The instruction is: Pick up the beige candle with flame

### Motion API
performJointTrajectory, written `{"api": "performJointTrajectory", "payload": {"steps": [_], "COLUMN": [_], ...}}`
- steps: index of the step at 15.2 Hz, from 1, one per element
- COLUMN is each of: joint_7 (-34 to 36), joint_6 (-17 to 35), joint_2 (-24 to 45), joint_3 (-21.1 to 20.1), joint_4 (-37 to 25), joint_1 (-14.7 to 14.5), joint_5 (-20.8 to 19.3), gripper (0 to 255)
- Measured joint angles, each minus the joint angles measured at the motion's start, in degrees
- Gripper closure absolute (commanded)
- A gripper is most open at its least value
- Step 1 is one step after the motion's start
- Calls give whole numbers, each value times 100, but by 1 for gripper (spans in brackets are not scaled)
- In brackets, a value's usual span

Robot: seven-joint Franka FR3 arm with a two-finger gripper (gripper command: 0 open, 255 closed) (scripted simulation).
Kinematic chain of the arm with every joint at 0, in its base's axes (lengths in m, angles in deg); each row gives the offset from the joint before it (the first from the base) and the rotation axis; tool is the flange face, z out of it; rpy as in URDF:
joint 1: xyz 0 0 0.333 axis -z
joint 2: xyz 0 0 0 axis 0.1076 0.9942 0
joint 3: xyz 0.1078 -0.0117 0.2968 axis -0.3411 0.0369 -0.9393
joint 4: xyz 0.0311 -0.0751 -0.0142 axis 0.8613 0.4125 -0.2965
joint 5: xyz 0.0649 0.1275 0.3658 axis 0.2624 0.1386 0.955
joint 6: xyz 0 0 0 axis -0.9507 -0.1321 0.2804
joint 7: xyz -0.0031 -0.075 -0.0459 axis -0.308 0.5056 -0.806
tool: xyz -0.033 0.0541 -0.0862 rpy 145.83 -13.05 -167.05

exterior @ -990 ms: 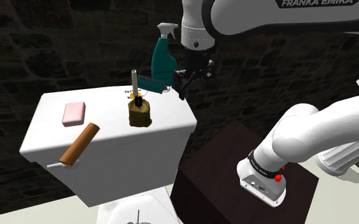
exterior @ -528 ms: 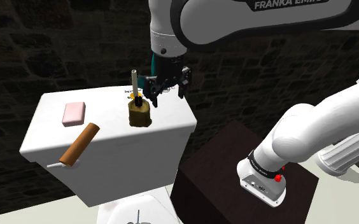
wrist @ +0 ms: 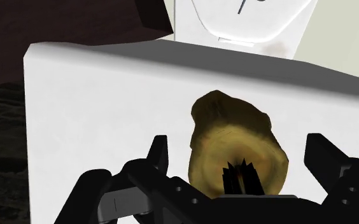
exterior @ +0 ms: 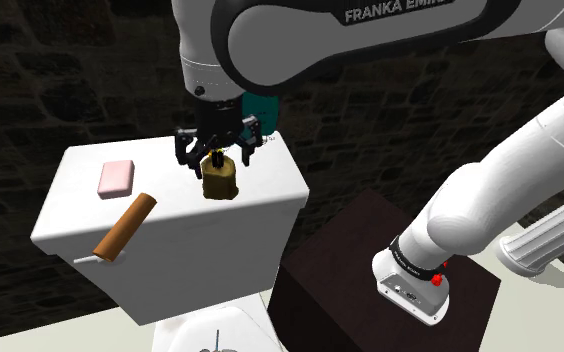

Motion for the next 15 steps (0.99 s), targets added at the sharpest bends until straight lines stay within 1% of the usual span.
{"api": "performJointTrajectory", "payload": {"steps": [6, 7, 15], "joint_7": [78, 82, 90], "joint_6": [446, 485, 516], "joint_2": [159, 170, 171], "joint_3": [-68, -73, -75], "joint_4": [299, 329, 349], "joint_1": [-11, -13, -13], "joint_5": [-67, -72, -78], "gripper": [0, 255, 255]}}
